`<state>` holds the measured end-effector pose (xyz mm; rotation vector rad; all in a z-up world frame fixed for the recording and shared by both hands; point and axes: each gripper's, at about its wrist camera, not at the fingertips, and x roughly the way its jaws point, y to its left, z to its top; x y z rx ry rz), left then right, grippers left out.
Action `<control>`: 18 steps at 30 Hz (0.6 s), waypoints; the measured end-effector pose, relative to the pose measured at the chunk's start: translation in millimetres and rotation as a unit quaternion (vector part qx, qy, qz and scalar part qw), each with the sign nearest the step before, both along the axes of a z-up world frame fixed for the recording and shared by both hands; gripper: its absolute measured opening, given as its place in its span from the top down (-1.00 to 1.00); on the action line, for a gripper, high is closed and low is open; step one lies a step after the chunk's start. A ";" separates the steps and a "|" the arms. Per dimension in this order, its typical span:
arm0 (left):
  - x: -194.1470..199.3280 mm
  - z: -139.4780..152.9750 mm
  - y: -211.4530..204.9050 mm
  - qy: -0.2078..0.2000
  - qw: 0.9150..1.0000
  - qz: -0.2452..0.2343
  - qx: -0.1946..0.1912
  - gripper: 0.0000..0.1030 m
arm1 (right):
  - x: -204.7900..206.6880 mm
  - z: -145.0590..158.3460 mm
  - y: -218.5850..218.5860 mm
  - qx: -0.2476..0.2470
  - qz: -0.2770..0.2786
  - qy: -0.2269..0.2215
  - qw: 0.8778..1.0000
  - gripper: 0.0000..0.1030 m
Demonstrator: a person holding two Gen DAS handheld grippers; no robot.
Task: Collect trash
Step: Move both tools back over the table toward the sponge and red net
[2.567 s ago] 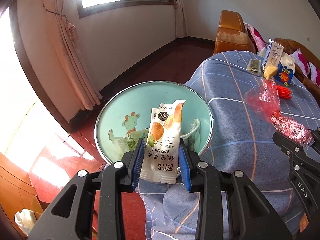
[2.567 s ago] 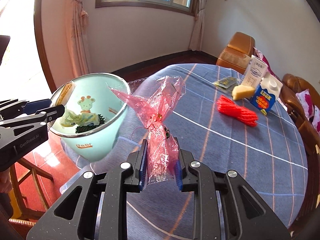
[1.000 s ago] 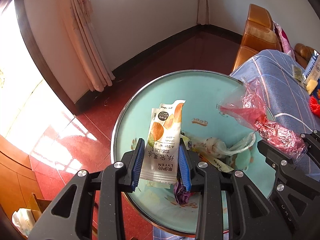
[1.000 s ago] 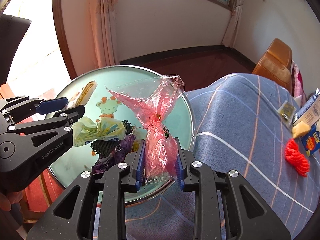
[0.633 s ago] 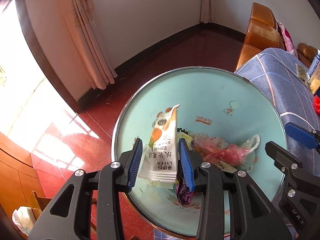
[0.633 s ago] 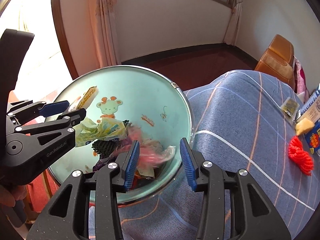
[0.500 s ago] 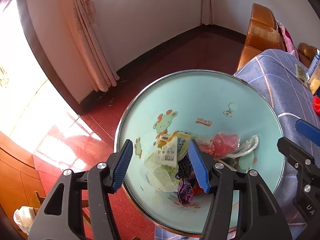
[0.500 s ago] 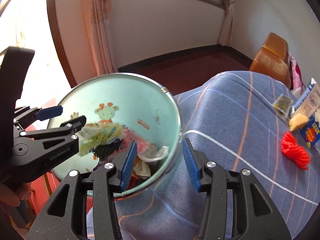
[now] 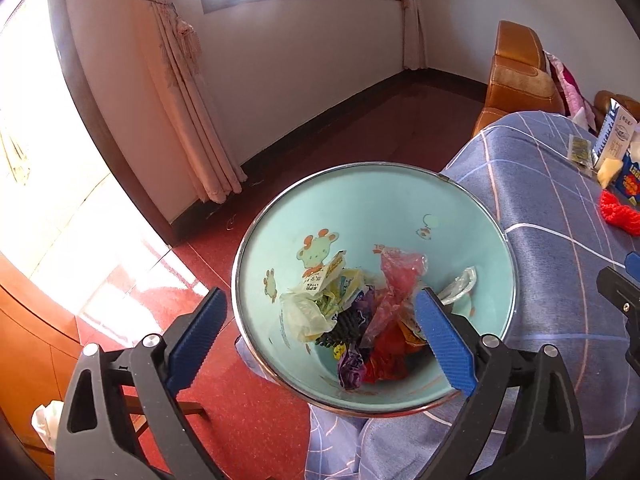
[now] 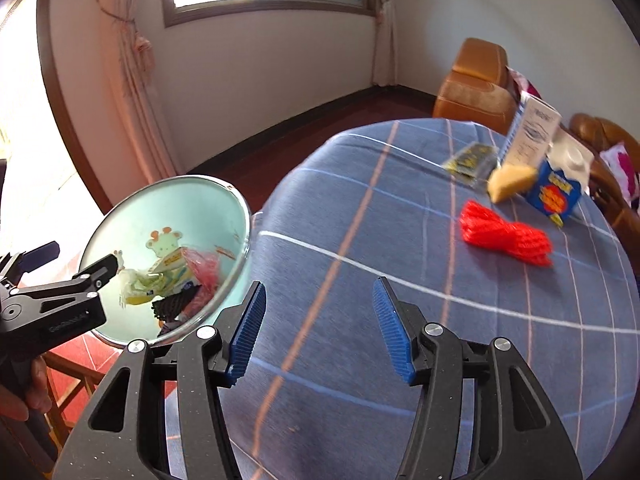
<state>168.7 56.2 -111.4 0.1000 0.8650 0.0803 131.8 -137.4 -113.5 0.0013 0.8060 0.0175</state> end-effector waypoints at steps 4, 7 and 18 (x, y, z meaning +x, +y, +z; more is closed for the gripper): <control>-12.2 5.9 -14.0 -0.003 1.000 -0.012 -0.003 -0.84 | -16.8 2.2 -15.6 -0.001 -0.015 -0.007 1.000 -0.09; -19.6 7.5 -27.2 -0.001 1.000 -0.026 -0.005 -0.85 | -27.9 3.3 -29.4 0.003 -0.030 -0.010 1.000 -0.11; -53.4 1.4 -96.0 0.011 0.994 -0.109 0.002 -0.85 | -70.4 -6.8 -101.3 0.009 -0.104 -0.008 0.994 -0.11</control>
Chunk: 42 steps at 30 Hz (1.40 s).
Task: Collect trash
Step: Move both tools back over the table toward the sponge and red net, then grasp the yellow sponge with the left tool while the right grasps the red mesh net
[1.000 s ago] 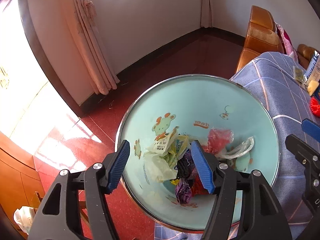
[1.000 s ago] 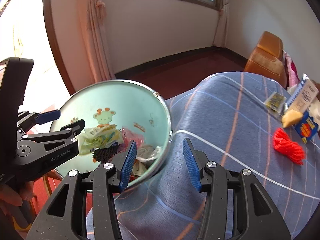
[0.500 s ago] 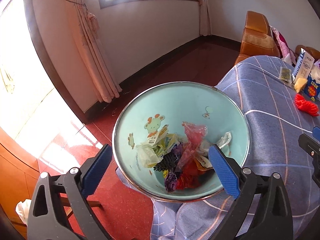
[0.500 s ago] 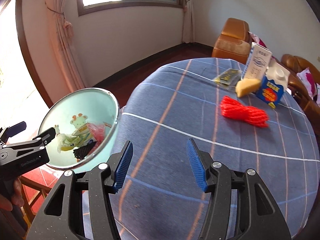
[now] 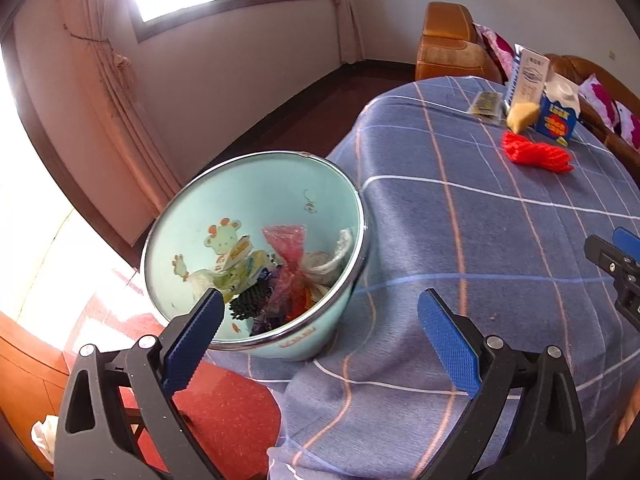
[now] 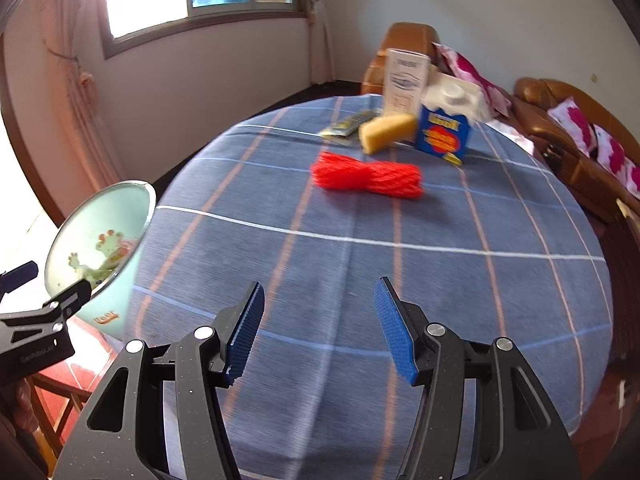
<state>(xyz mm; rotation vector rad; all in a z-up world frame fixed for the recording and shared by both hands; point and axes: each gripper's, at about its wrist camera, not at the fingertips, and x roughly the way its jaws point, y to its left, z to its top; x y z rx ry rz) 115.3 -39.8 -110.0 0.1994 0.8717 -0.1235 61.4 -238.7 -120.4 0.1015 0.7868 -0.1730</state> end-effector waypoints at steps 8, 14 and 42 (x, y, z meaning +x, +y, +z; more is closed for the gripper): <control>-9.7 -8.8 -35.0 0.005 0.998 -0.051 0.018 -0.85 | -7.7 -3.2 -53.2 0.009 -0.056 0.004 0.998 -0.11; 1.8 -2.8 -31.8 0.004 0.999 -0.048 0.018 -0.85 | 27.2 -3.0 -80.6 0.006 -0.050 0.014 0.999 -0.11; 100.7 42.4 -110.0 -0.015 0.992 -0.127 0.005 -0.67 | 111.7 -19.5 -128.0 -0.167 0.263 0.123 0.942 0.65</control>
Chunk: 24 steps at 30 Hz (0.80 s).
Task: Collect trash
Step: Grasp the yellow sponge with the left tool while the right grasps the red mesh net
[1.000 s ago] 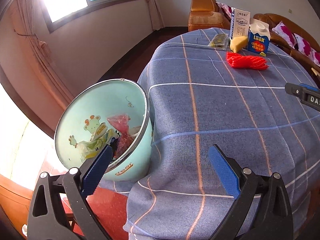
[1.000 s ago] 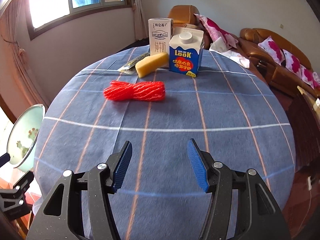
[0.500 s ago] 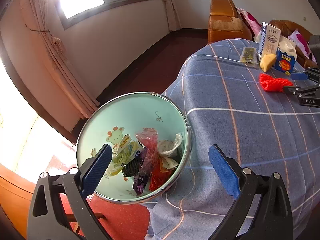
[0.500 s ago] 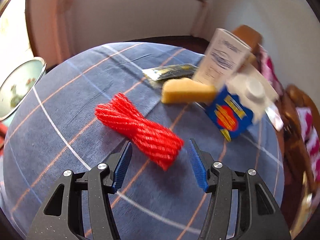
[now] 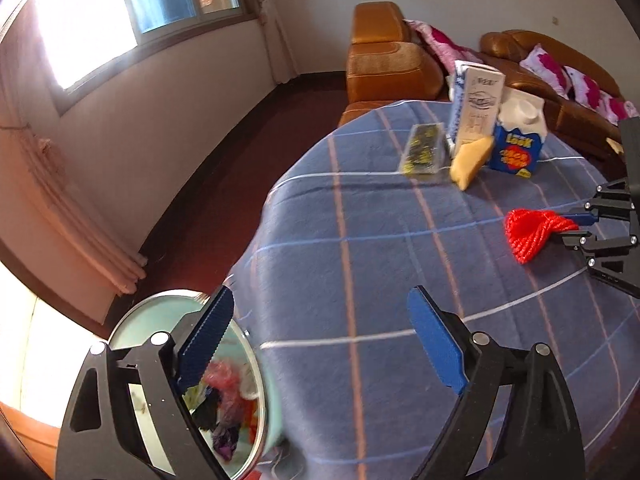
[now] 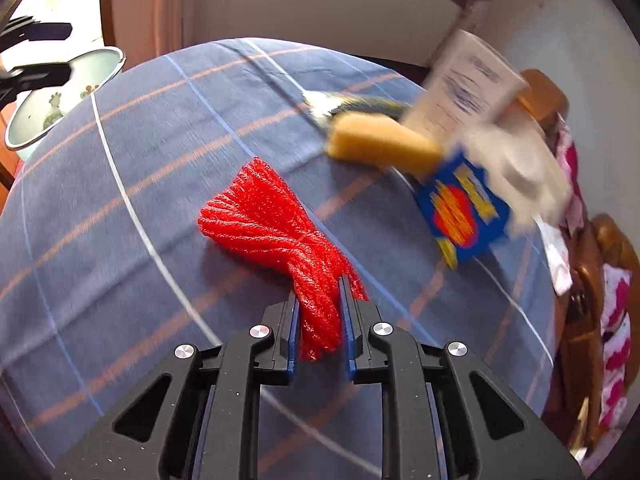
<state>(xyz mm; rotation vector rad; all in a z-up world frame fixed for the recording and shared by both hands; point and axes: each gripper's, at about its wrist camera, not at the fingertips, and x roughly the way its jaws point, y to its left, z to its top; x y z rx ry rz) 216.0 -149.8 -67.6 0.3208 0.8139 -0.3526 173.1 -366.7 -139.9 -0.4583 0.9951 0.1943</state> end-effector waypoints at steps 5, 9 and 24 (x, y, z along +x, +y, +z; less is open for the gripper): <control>25.7 -4.3 -76.5 -0.009 0.996 -0.088 -0.031 -0.66 | -33.8 17.5 -88.2 0.021 -0.141 -0.029 0.989 0.65; 52.3 -14.7 -127.6 -0.006 0.990 -0.131 -0.044 -0.32 | -56.1 31.3 -154.8 0.075 -0.259 -0.059 0.961 0.65; 97.7 -64.8 -202.1 0.053 0.990 -0.130 -0.011 0.27 | -61.5 22.1 -177.8 0.098 -0.304 -0.071 0.945 0.64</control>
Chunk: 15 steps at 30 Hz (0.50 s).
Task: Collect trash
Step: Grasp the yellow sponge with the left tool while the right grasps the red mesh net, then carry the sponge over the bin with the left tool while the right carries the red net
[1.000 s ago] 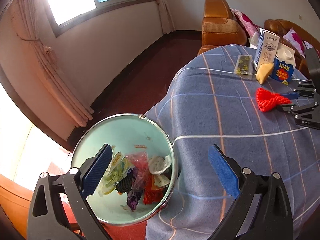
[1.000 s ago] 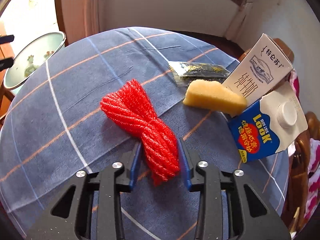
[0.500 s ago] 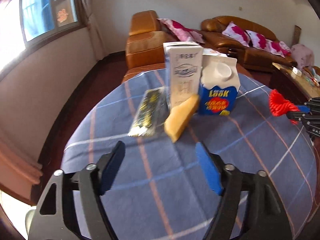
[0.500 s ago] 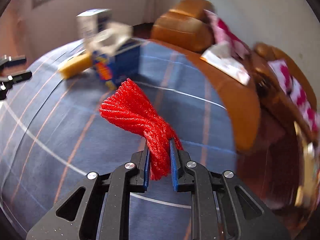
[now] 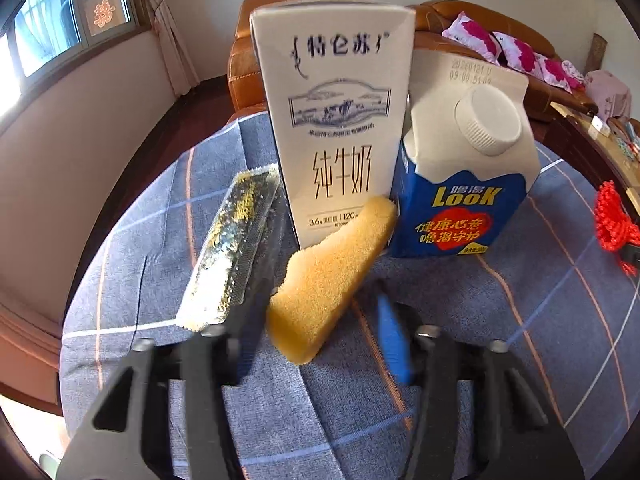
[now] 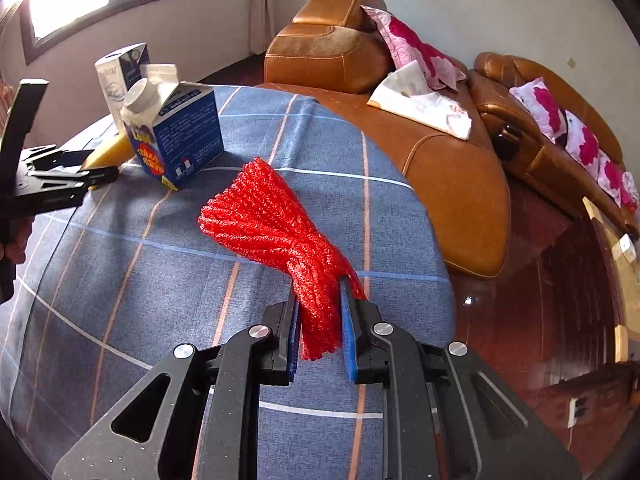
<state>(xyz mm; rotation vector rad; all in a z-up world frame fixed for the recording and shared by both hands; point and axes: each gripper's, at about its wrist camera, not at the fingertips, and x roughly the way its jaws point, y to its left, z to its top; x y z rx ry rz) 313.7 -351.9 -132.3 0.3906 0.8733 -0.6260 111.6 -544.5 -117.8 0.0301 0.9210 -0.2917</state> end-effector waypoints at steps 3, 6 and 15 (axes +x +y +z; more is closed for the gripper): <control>-5.6 2.1 3.4 0.000 1.000 0.005 -0.009 0.40 | -2.6 0.9 7.2 -0.009 0.000 -0.004 1.000 0.64; -21.1 15.0 17.5 -0.014 1.000 0.014 -0.017 0.41 | -8.5 7.7 14.5 -0.002 -0.002 -0.014 1.000 0.64; -88.5 51.2 91.2 -0.046 0.997 0.069 0.000 0.40 | -24.3 20.3 70.9 -0.018 0.014 -0.031 0.999 0.64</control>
